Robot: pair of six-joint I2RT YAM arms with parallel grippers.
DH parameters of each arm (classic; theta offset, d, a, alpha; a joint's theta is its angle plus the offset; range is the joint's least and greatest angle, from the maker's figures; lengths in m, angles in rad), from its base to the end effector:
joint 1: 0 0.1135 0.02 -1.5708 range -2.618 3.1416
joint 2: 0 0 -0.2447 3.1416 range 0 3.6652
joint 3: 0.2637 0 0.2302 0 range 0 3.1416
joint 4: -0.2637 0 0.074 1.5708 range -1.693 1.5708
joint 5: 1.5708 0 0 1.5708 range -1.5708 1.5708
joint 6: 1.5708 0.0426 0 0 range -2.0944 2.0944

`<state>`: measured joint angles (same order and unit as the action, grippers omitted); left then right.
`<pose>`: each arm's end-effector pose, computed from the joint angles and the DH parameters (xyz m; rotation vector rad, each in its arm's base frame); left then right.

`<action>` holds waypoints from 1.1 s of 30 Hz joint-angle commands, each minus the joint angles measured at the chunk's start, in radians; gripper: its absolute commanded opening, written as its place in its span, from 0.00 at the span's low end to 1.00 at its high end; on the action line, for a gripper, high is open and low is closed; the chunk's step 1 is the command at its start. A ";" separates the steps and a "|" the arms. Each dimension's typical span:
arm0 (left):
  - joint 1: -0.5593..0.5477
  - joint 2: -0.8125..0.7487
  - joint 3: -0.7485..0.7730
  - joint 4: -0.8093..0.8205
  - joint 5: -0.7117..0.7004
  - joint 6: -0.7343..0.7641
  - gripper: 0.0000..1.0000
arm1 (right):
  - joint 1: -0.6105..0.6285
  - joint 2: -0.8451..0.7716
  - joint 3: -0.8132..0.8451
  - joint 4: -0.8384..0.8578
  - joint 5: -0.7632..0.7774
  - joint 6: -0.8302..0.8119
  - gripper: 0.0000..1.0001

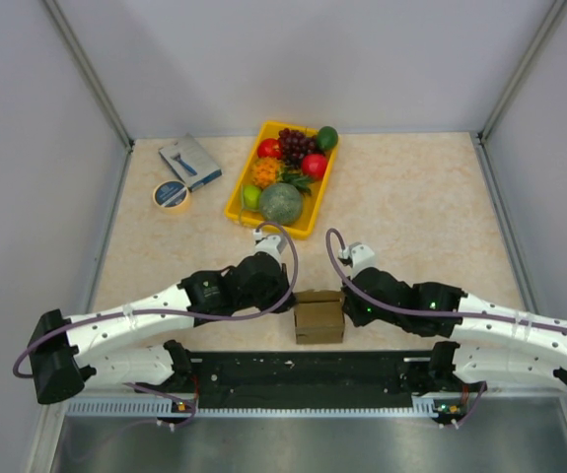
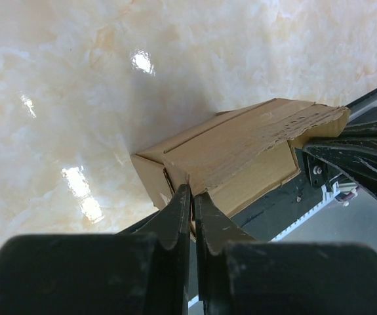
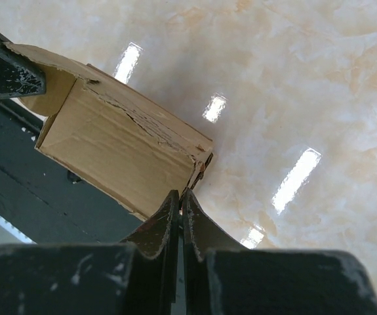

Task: Fold the paper box

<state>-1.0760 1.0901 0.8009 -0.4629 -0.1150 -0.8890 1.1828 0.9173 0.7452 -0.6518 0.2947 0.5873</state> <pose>0.1097 -0.1930 0.2451 0.1696 2.4702 -0.8143 0.0790 0.1605 0.2446 -0.5715 2.3390 0.5030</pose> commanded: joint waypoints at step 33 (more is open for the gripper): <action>-0.211 -0.036 -0.135 0.135 -0.245 -0.002 0.00 | 0.070 -0.245 0.052 -0.035 -0.031 0.127 0.55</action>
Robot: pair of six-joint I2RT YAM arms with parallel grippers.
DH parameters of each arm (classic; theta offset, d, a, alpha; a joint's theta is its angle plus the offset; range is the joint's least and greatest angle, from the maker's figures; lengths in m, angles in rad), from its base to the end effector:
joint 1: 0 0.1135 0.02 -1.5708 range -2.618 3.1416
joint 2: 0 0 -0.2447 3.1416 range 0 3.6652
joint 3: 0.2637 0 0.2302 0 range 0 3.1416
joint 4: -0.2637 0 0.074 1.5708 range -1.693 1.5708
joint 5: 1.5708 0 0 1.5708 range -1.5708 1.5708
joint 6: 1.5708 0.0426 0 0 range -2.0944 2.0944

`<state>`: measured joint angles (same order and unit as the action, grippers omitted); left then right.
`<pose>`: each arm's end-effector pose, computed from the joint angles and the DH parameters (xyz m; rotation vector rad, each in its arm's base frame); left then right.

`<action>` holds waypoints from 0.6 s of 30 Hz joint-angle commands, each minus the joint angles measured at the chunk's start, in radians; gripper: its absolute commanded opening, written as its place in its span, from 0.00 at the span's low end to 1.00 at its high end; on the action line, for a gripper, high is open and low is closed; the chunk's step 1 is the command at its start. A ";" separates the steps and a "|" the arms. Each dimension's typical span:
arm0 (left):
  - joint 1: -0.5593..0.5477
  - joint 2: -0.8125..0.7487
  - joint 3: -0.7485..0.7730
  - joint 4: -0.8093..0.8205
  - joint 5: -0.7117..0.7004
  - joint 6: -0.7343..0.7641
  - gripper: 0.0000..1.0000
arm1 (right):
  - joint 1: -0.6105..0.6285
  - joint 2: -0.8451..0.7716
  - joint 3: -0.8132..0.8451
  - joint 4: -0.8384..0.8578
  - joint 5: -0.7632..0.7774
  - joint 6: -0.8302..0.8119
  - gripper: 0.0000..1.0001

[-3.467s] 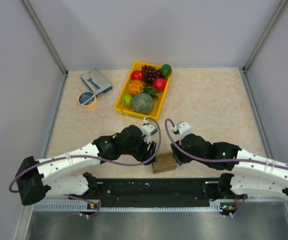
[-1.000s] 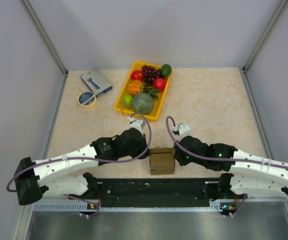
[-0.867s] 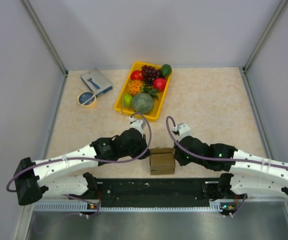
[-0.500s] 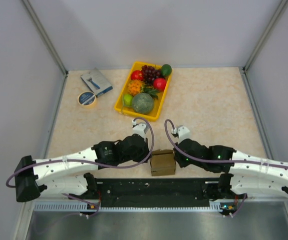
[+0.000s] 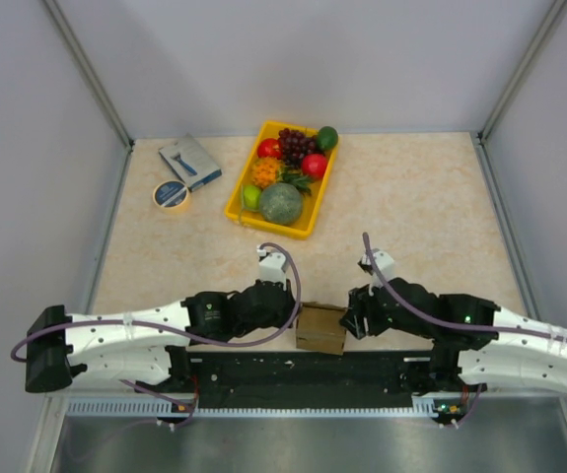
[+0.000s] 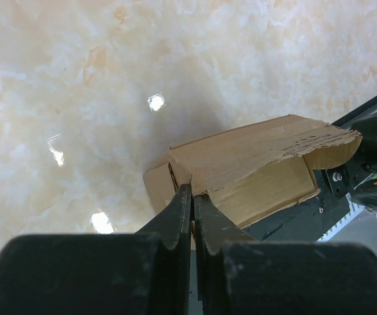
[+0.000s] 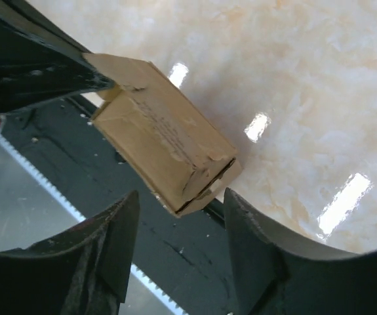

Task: Fold the paper box

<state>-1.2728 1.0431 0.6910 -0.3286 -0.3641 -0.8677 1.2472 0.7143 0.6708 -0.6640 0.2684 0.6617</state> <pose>0.0775 -0.2006 0.2330 0.2652 2.2967 -0.7603 0.0575 0.1360 0.2493 -0.5369 2.2865 0.6981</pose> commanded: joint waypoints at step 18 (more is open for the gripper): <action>-0.026 0.008 -0.036 0.014 -0.010 -0.008 0.00 | 0.006 0.137 -0.008 0.357 -0.157 -0.539 0.99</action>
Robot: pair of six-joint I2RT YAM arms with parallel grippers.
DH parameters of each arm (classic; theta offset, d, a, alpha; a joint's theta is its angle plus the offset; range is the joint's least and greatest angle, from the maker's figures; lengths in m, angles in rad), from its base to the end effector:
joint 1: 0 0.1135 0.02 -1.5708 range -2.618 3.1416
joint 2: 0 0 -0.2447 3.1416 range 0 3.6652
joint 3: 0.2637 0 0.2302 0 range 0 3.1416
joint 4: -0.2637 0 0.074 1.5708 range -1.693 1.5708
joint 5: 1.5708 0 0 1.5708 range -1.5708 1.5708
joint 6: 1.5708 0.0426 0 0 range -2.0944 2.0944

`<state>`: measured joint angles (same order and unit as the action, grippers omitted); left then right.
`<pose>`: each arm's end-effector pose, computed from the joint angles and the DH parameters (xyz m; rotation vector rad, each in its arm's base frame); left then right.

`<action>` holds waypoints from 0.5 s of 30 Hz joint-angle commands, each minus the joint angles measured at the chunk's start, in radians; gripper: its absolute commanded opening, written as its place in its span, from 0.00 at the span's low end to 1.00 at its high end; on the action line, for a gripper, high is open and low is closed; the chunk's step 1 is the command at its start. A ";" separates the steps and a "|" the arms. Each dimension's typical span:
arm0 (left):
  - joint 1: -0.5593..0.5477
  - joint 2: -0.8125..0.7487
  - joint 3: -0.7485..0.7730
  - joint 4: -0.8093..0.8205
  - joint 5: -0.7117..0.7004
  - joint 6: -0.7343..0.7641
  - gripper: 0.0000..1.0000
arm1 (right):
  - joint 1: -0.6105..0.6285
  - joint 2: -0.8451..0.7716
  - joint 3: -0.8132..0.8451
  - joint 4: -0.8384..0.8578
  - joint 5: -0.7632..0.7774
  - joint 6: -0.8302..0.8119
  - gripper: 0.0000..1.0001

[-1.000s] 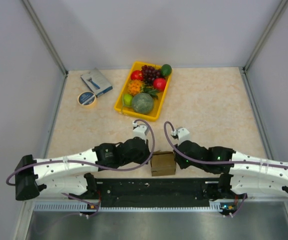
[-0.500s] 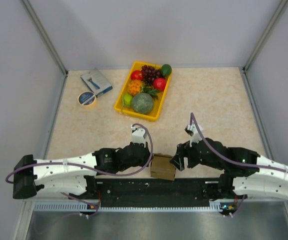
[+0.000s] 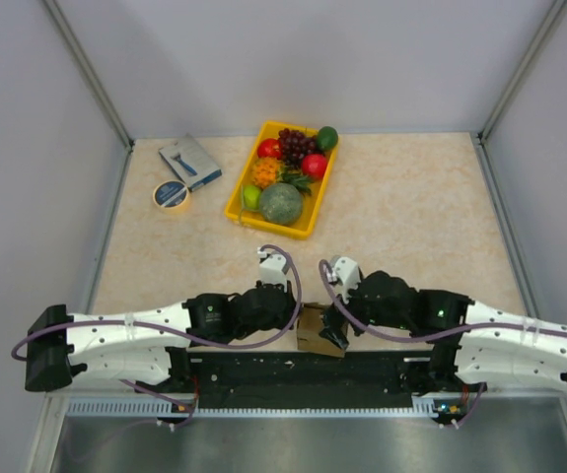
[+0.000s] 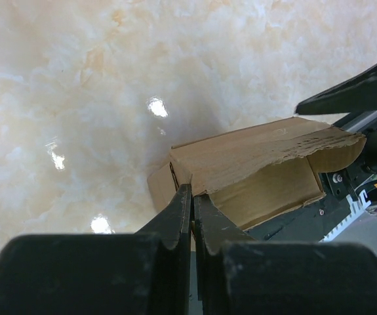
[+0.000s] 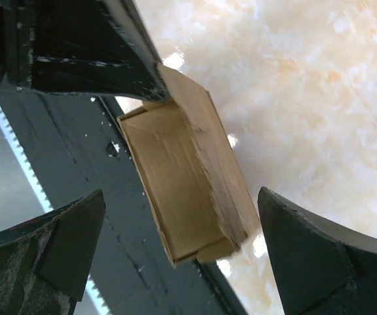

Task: Fold the paper box

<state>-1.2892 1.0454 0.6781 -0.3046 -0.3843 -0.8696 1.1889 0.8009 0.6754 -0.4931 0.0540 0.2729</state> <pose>0.0751 -0.2022 0.2307 0.2664 2.2815 -0.7627 0.0665 0.1593 0.2533 -0.9854 2.0713 0.7434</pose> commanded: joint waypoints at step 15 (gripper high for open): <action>-0.010 -0.008 -0.029 -0.005 -0.010 0.015 0.01 | 0.290 0.224 -0.140 0.364 0.408 -0.325 0.85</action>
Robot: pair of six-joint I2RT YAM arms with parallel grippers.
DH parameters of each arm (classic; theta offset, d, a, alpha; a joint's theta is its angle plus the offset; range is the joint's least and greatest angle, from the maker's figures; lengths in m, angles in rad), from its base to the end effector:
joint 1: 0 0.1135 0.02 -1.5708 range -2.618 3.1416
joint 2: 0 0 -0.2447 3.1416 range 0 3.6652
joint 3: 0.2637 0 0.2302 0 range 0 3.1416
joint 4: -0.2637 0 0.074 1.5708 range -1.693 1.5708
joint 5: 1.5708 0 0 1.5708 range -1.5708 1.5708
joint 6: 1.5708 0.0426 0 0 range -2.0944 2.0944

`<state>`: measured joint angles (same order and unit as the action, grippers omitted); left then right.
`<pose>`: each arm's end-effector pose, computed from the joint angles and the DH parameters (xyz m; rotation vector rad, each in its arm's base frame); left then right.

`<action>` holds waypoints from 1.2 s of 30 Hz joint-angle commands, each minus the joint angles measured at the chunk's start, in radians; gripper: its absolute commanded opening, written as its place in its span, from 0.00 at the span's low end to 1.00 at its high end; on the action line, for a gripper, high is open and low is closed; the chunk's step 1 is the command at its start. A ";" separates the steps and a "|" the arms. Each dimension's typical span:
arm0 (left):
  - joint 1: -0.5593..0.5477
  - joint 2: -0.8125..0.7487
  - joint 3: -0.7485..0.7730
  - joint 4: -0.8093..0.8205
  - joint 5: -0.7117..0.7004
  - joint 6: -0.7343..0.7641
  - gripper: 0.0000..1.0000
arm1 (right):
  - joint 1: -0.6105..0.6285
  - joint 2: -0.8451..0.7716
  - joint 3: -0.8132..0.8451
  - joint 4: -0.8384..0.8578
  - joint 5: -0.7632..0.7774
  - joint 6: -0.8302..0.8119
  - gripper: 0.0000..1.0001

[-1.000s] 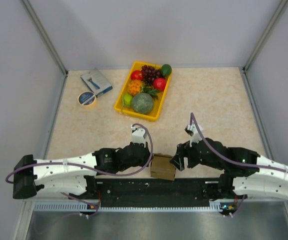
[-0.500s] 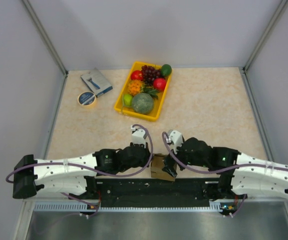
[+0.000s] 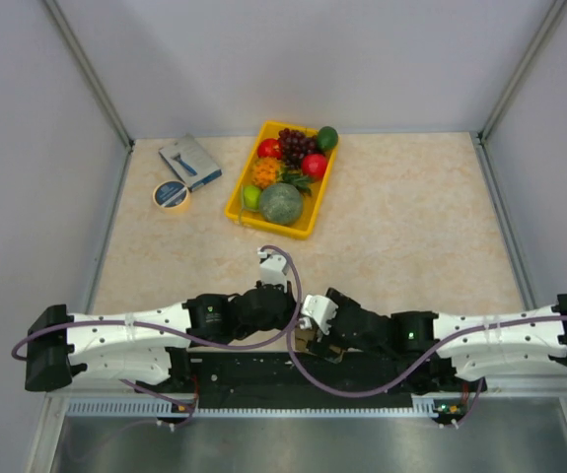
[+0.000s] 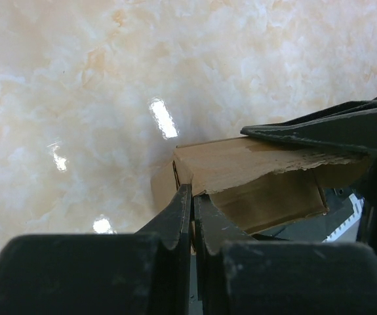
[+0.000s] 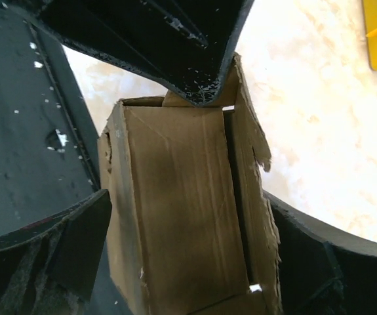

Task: Fold the paper box

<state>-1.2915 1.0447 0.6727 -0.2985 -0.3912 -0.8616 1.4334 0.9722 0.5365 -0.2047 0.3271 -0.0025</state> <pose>0.0748 -0.2020 0.2298 0.2731 2.2747 -0.7559 0.0410 0.1968 0.2079 -1.3104 1.7773 0.4504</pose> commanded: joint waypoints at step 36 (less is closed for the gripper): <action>0.695 -0.079 -0.061 0.273 0.863 0.013 0.87 | -0.047 0.439 -0.093 0.712 0.377 -0.505 0.58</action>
<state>-0.6453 0.7418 0.5522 -0.3134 0.1352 -0.8394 1.4246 1.4059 0.4633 0.5060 0.7593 -0.4717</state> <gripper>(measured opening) 0.865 0.600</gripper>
